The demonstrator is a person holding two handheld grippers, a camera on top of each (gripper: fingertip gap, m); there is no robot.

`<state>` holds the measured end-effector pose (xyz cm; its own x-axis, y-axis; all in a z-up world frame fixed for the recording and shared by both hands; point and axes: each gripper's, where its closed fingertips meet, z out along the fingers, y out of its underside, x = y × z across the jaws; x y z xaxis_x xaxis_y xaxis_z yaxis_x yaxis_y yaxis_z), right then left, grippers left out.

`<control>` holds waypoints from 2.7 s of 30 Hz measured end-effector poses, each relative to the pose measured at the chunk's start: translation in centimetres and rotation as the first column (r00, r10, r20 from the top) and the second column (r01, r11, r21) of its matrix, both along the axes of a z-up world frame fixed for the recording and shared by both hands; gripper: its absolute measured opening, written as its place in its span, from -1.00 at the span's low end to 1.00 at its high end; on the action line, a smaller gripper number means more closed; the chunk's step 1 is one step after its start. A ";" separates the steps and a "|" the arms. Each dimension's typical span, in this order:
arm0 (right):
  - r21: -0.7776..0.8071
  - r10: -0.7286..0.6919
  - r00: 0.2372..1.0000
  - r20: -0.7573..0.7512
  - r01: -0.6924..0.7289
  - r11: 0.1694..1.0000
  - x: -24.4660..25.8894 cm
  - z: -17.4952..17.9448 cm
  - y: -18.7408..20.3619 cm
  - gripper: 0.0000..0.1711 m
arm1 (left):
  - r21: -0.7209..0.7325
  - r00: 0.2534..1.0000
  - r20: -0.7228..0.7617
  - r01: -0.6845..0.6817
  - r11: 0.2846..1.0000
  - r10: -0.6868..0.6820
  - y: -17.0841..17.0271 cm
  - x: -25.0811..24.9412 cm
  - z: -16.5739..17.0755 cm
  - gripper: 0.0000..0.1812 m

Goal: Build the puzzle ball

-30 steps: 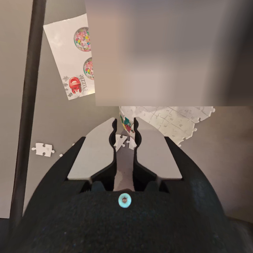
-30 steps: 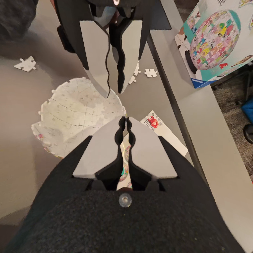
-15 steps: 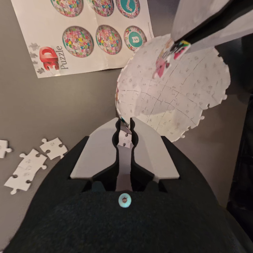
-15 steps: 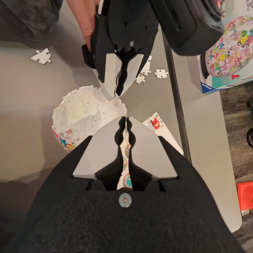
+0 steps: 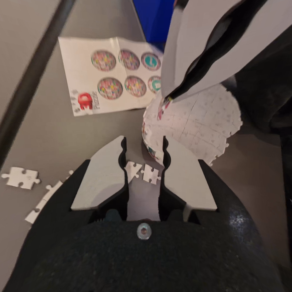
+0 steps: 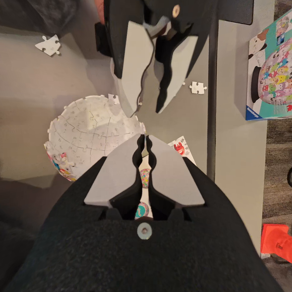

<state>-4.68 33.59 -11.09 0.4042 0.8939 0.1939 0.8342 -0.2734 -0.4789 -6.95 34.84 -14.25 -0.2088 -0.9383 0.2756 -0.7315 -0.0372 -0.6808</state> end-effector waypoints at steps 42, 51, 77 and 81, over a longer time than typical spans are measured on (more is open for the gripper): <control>-0.068 0.071 0.994 -0.081 -0.076 0.995 -0.2 -1.6 0.9 -0.98 | 0.010 0.985 0.153 0.084 0.996 -0.084 -1.1 1.8 0.1 -0.91; -0.027 0.131 0.991 0.001 -0.131 0.991 -0.4 -2.5 0.2 -0.98 | -0.151 0.994 0.106 0.042 0.988 -0.026 0.9 0.4 -0.4 -0.78; 0.122 0.056 0.998 0.036 -0.060 0.991 0.5 -3.0 0.6 -0.98 | 0.069 0.999 -0.026 0.039 0.997 -0.037 -0.6 1.7 -2.6 -0.75; 0.128 0.050 0.999 0.021 -0.052 0.990 0.6 -2.9 0.5 -0.98 | 0.084 0.999 -0.014 0.044 0.996 -0.043 -1.0 2.1 -2.5 -0.75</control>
